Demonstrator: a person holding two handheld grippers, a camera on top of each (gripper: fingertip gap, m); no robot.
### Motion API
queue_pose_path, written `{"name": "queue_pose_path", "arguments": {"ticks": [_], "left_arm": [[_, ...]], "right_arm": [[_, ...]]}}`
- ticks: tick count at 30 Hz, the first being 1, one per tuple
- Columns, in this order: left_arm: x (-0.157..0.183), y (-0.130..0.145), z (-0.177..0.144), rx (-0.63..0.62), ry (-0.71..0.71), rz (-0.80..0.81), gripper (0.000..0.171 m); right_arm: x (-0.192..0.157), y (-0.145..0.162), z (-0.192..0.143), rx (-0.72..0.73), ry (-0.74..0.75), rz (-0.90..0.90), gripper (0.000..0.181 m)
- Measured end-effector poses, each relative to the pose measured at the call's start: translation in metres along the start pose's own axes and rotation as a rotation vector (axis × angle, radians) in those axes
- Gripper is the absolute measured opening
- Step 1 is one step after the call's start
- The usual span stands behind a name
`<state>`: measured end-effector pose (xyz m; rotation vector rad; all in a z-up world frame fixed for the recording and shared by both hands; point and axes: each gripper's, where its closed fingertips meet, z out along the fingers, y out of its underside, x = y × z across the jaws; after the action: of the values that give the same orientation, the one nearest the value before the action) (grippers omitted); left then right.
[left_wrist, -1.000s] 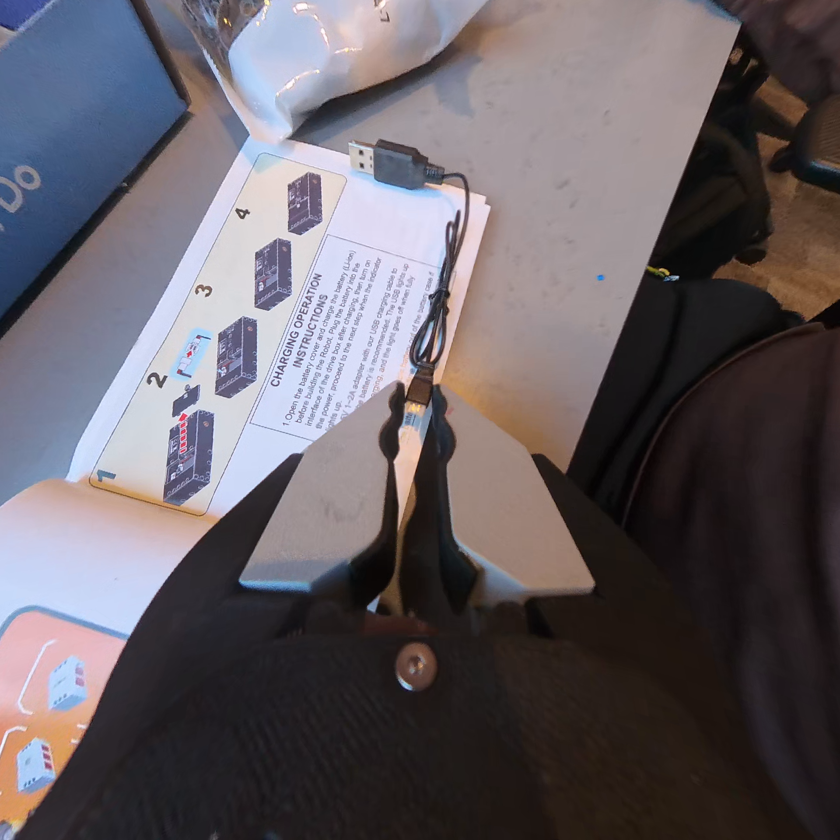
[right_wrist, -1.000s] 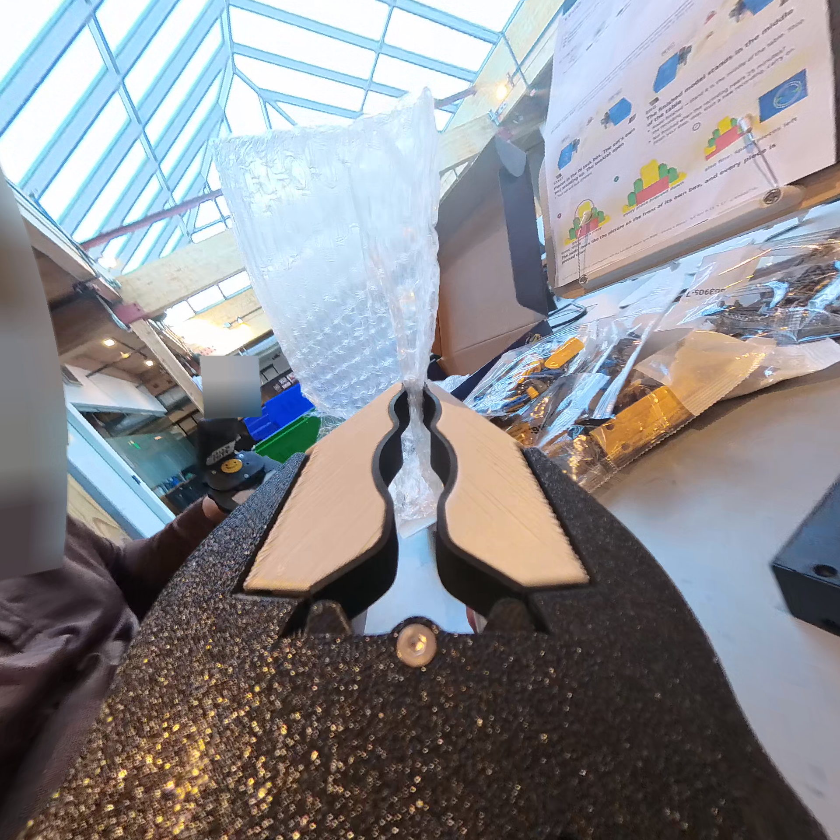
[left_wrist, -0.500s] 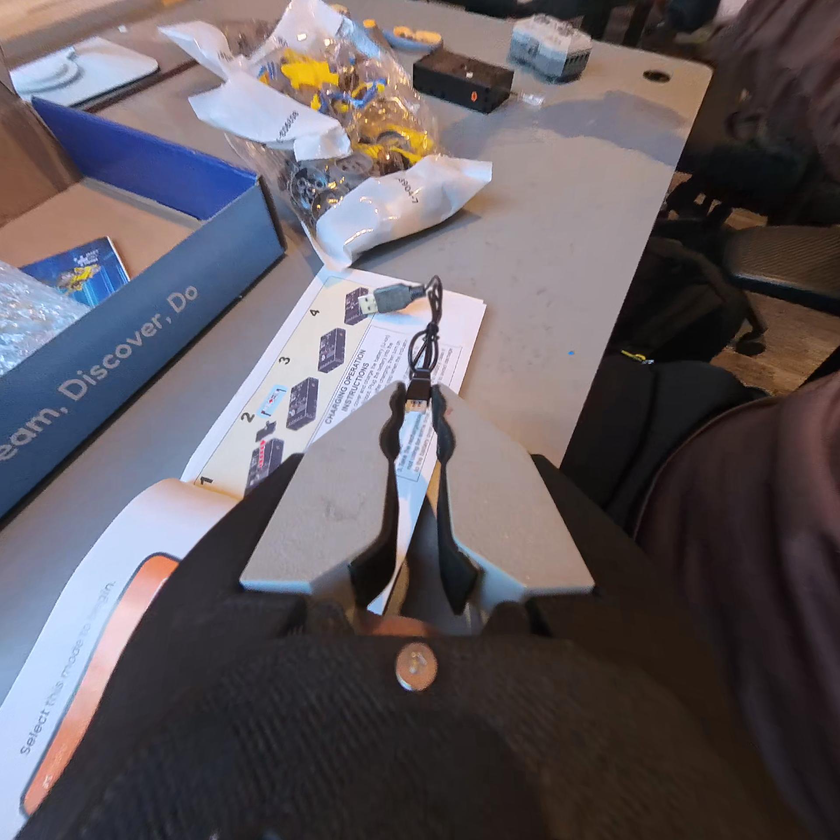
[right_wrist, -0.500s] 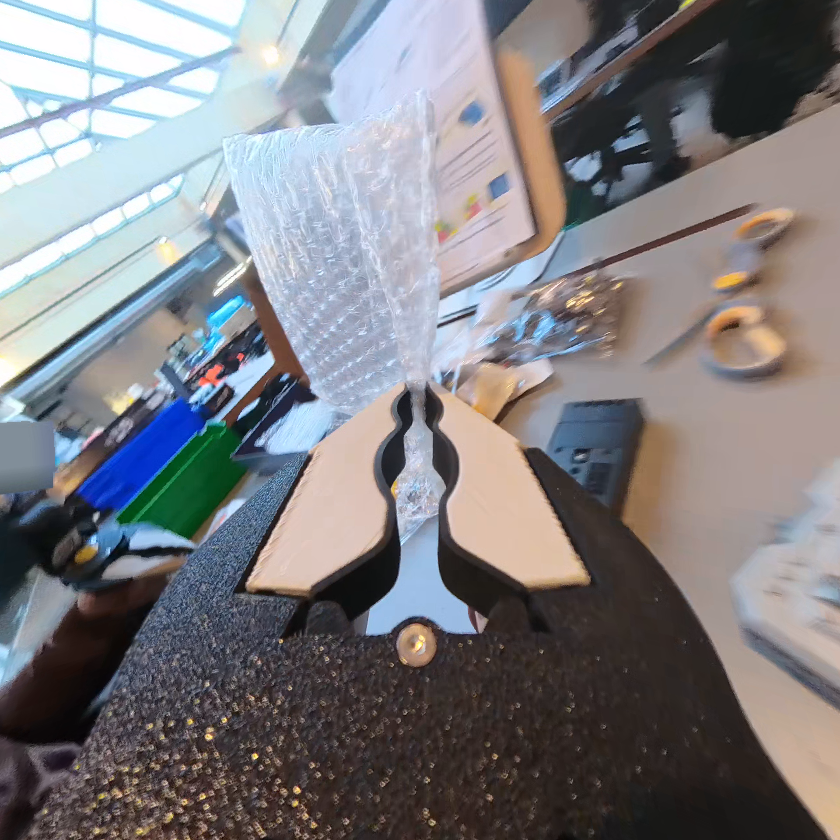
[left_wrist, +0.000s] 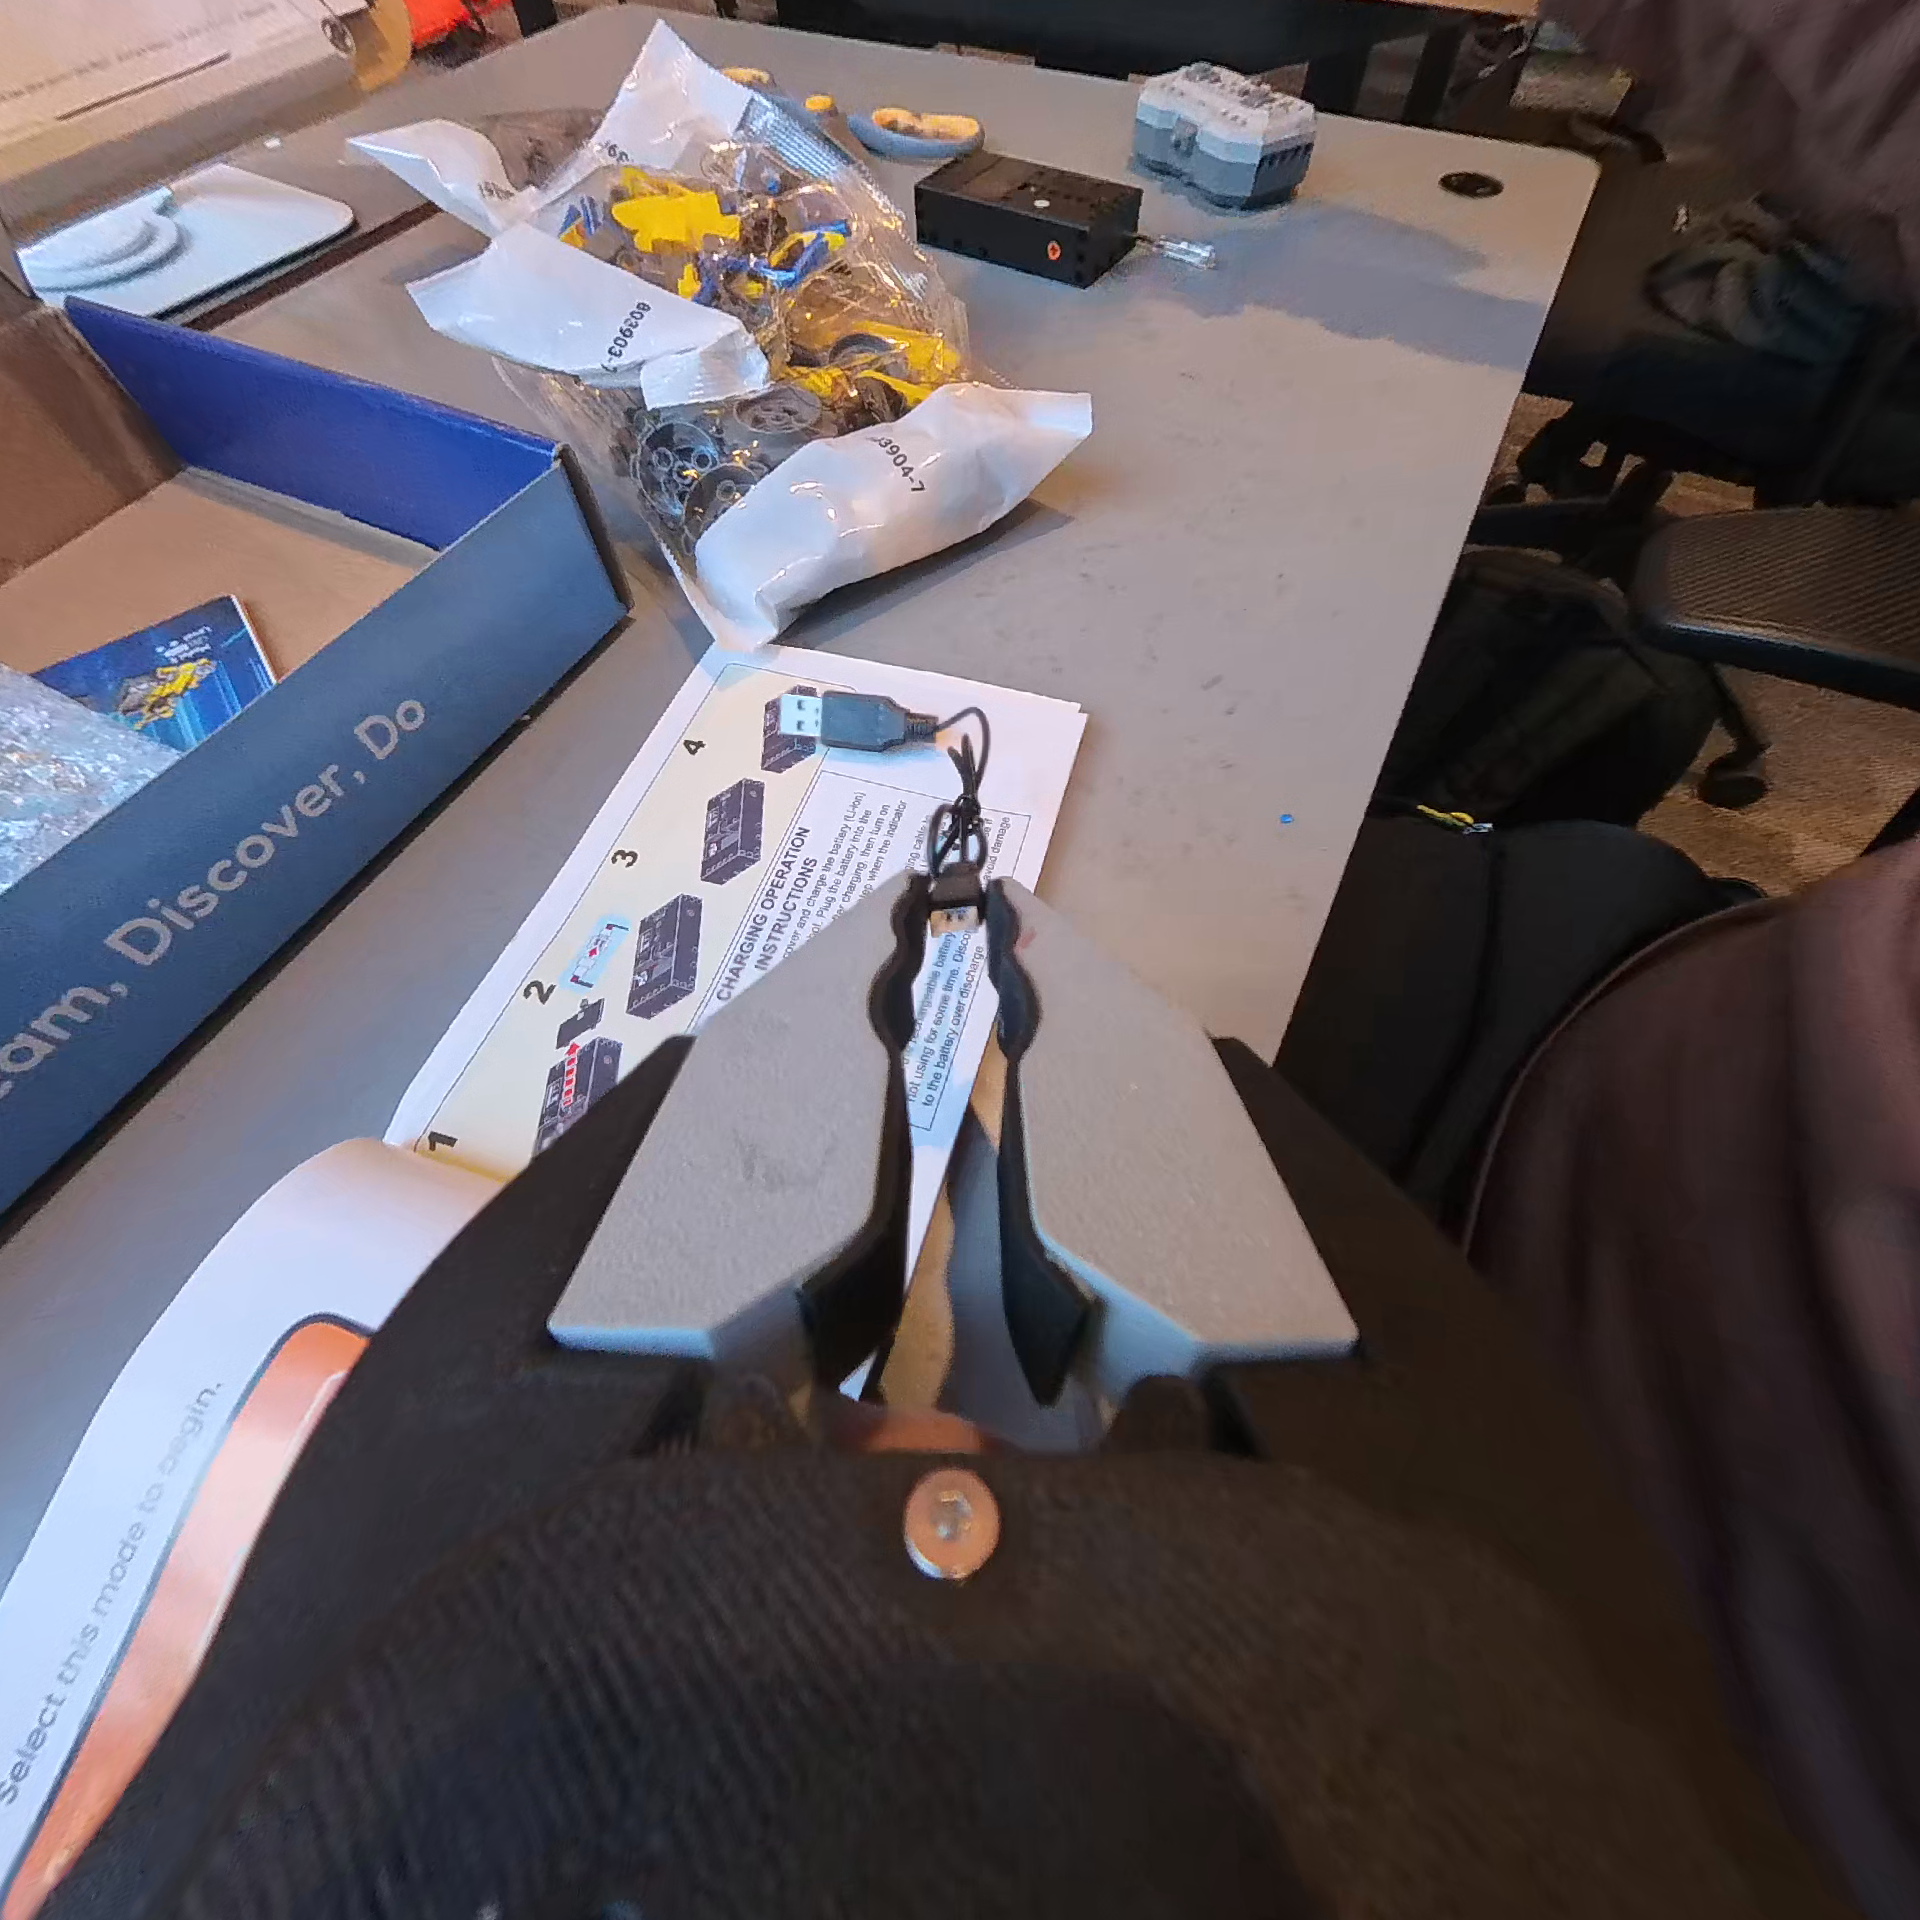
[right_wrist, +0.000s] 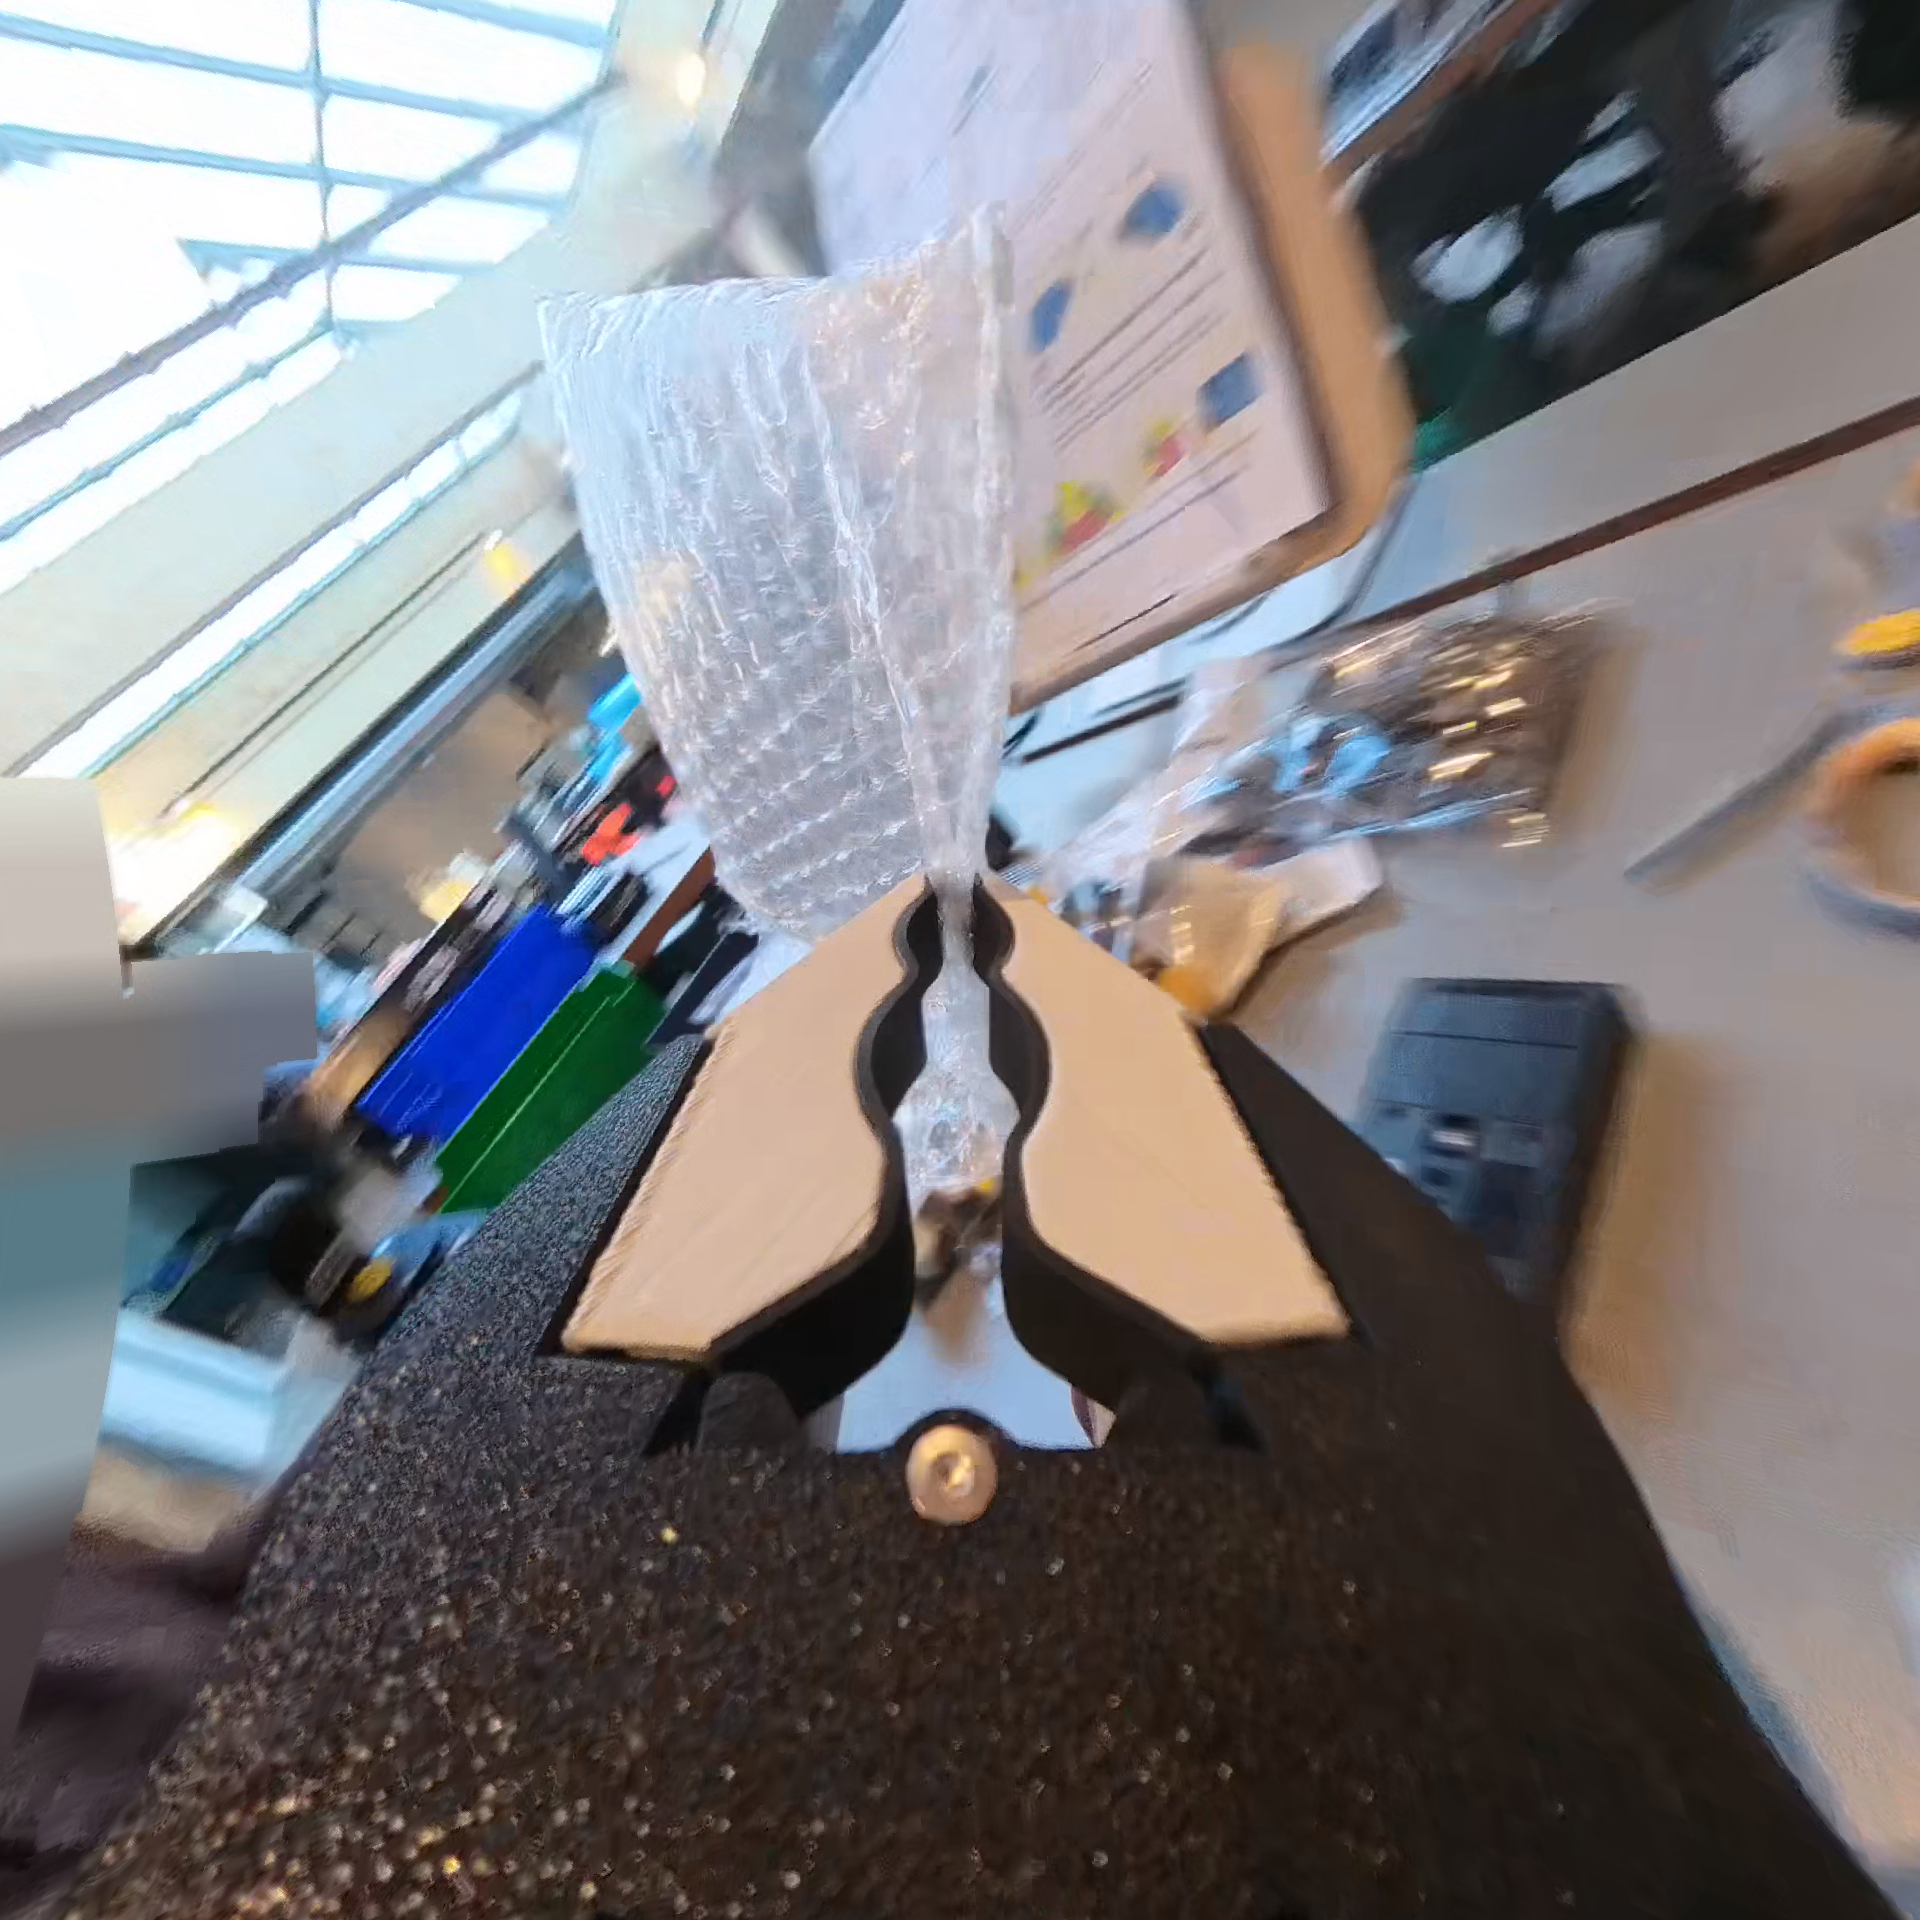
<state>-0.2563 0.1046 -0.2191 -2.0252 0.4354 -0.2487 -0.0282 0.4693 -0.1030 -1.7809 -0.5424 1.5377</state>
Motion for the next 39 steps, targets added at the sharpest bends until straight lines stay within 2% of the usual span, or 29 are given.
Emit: {"name": "queue_pose_path", "arguments": {"ticks": [4, 8, 10, 12, 14, 16, 18, 20, 22, 25, 27, 29, 32, 33, 36, 37, 39], "left_arm": [[-0.001, 0.003, 0.002, 0.002, 0.014, -0.028, 0.008], [0.001, 0.000, 0.000, 0.006, 0.016, -0.011, 0.008], [0.002, -0.002, -0.002, 0.008, 0.008, 0.004, 0.008], [0.003, -0.005, -0.005, 0.014, 0.004, 0.015, 0.007], [0.004, -0.009, -0.009, 0.027, 0.000, 0.023, 0.007], [0.005, -0.011, -0.012, 0.037, 0.002, 0.024, 0.008], [0.004, -0.011, -0.013, 0.045, 0.002, 0.017, 0.008], [0.001, -0.009, -0.013, 0.046, 0.004, 0.004, 0.008], [-0.001, -0.007, -0.016, 0.049, 0.002, -0.001, 0.008], [-0.008, -0.006, -0.024, 0.064, -0.025, 0.017, 0.008], [-0.012, -0.006, -0.029, 0.080, -0.036, 0.004, 0.008], [-0.017, -0.009, -0.034, 0.106, -0.055, -0.004, 0.008], [-0.027, -0.024, -0.044, 0.189, -0.103, 0.001, 0.008], [-0.028, -0.029, -0.047, 0.218, -0.103, -0.003, 0.008], [-0.028, -0.042, -0.052, 0.289, -0.095, -0.025, 0.007], [-0.027, -0.044, -0.052, 0.297, -0.091, -0.029, 0.007], [-0.025, -0.047, -0.050, 0.298, -0.094, -0.033, 0.007]], "right_arm": [[-0.067, 0.046, 0.075, -0.228, -0.158, -0.097, 0.003], [-0.143, 0.081, 0.172, -0.383, -0.302, -0.234, 0.003], [-0.177, 0.100, 0.225, -0.480, -0.359, -0.355, 0.003], [-0.200, 0.121, 0.277, -0.588, -0.362, -0.570, 0.004], [-0.214, 0.148, 0.320, -0.728, -0.360, -0.845, 0.003], [-0.212, 0.182, 0.353, -0.912, -0.326, -1.052, 0.006], [-0.209, 0.217, 0.377, -1.071, -0.310, -1.150, 0.018], [-0.205, 0.251, 0.393, -1.198, -0.309, -1.197, 0.039], [-0.206, 0.275, 0.402, -1.251, -0.319, -1.225, 0.043], [-0.210, 0.275, 0.404, -1.184, -0.295, -1.241, 0.047], [-0.223, 0.263, 0.384, -1.108, -0.345, -1.200, 0.049], [-0.245, 0.256, 0.339, -1.076, -0.495, -1.088, 0.057], [-0.273, 0.270, 0.239, -1.139, -0.819, -0.921, 0.057], [-0.271, 0.278, 0.215, -1.152, -0.860, -0.926, 0.055], [-0.255, 0.309, 0.169, -1.177, -0.875, -0.939, 0.055], [-0.256, 0.319, 0.158, -1.178, -0.897, -0.914, 0.051], [-0.250, 0.332, 0.154, -1.142, -0.867, -0.945, 0.031]]}}
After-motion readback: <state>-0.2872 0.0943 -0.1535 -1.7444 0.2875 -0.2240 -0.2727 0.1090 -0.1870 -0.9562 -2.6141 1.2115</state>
